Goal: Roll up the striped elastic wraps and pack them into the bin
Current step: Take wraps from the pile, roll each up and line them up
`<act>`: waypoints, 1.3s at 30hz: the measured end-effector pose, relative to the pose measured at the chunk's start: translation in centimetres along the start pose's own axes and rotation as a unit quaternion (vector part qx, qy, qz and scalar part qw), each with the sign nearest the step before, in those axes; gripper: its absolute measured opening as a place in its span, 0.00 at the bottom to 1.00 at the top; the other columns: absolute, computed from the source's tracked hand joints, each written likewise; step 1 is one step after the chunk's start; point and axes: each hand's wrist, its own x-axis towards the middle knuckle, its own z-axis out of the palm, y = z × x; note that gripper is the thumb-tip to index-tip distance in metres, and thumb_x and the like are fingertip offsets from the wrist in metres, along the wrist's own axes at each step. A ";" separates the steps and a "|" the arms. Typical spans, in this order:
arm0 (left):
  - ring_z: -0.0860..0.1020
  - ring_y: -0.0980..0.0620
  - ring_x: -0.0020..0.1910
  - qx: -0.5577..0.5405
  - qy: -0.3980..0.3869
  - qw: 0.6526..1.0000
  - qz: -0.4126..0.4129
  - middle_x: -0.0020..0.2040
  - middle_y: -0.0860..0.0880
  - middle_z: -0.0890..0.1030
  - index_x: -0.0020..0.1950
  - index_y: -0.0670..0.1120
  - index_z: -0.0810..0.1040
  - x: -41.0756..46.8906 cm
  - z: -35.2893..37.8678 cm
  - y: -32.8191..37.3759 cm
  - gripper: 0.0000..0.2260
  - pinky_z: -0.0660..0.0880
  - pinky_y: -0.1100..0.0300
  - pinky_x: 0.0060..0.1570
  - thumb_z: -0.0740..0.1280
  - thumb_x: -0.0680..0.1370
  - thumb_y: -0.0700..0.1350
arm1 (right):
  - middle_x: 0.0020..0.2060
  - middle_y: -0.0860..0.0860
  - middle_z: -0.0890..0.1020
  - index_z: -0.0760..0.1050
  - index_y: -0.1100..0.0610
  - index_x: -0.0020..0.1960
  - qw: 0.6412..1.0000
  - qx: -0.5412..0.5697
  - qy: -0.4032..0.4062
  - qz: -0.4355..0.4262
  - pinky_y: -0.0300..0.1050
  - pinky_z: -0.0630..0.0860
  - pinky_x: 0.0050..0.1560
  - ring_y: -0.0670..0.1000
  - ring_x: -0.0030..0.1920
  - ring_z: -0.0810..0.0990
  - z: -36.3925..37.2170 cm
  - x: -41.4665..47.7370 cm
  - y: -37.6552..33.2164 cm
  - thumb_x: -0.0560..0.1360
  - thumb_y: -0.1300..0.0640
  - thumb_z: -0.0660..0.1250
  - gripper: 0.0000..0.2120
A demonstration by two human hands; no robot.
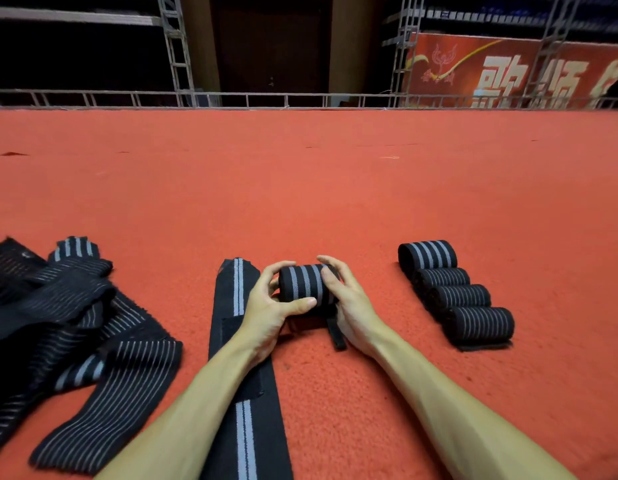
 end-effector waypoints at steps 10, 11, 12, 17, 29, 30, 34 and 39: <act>0.79 0.45 0.59 -0.015 -0.078 0.989 -0.126 0.63 0.42 0.77 0.67 0.51 0.71 -4.8 2.6 2.6 0.36 0.77 0.54 0.53 0.79 0.61 0.46 | 0.56 0.56 0.79 0.70 0.61 0.67 0.992 -0.089 -0.018 0.090 0.42 0.79 0.51 0.51 0.51 0.81 -2.6 -5.8 -6.0 0.78 0.62 0.65 0.18; 0.80 0.46 0.59 -0.021 -0.084 0.987 -0.133 0.63 0.42 0.77 0.68 0.48 0.70 -5.5 3.4 2.7 0.37 0.77 0.55 0.53 0.80 0.61 0.47 | 0.57 0.56 0.79 0.69 0.60 0.68 0.992 -0.090 -0.026 0.086 0.42 0.78 0.52 0.51 0.52 0.80 -3.5 -6.8 -6.4 0.78 0.63 0.65 0.19; 0.80 0.47 0.58 -0.018 -0.086 0.987 -0.134 0.62 0.42 0.78 0.68 0.45 0.69 -6.2 4.2 2.8 0.37 0.77 0.56 0.53 0.81 0.62 0.47 | 0.58 0.57 0.78 0.70 0.60 0.68 0.992 -0.089 -0.031 0.079 0.44 0.78 0.54 0.51 0.54 0.80 -4.4 -7.7 -6.9 0.78 0.63 0.65 0.19; 0.81 0.48 0.56 0.003 -0.109 0.985 -0.134 0.61 0.41 0.78 0.65 0.41 0.72 -9.0 10.3 1.2 0.30 0.77 0.55 0.58 0.79 0.65 0.40 | 0.64 0.62 0.74 0.75 0.54 0.65 0.996 -0.072 0.001 0.058 0.45 0.77 0.56 0.55 0.59 0.80 -10.4 -12.9 -8.7 0.70 0.62 0.71 0.24; 0.78 0.61 0.46 0.291 -0.107 0.951 0.006 0.53 0.55 0.81 0.59 0.51 0.75 -9.1 21.5 -4.1 0.17 0.73 0.71 0.49 0.73 0.72 0.47 | 0.61 0.55 0.78 0.69 0.59 0.70 0.947 -0.286 0.148 0.012 0.41 0.74 0.59 0.50 0.57 0.78 -19.1 -18.0 -9.6 0.76 0.69 0.64 0.23; 0.78 0.59 0.49 0.309 -0.106 0.945 0.008 0.54 0.55 0.81 0.61 0.51 0.75 -9.0 21.7 -4.6 0.19 0.74 0.67 0.53 0.72 0.72 0.50 | 0.61 0.54 0.77 0.69 0.60 0.70 0.940 -0.306 0.149 0.010 0.37 0.73 0.57 0.49 0.57 0.77 -19.2 -17.9 -9.4 0.76 0.68 0.64 0.22; 0.69 0.49 0.61 0.378 -0.073 0.923 0.023 0.59 0.49 0.73 0.70 0.51 0.68 -8.9 21.9 -5.6 0.25 0.65 0.53 0.66 0.66 0.75 0.56 | 0.56 0.52 0.79 0.71 0.60 0.67 0.931 -0.328 0.160 -0.012 0.24 0.72 0.49 0.46 0.55 0.77 -19.0 -17.4 -8.8 0.76 0.67 0.66 0.19; 0.68 0.47 0.63 0.391 -0.097 0.915 -0.005 0.58 0.47 0.68 0.69 0.49 0.67 -8.1 21.7 -5.6 0.18 0.64 0.51 0.68 0.62 0.80 0.51 | 0.54 0.51 0.82 0.76 0.57 0.62 0.905 -0.385 0.181 0.001 0.44 0.75 0.60 0.47 0.53 0.80 -18.8 -16.9 -8.8 0.74 0.59 0.70 0.17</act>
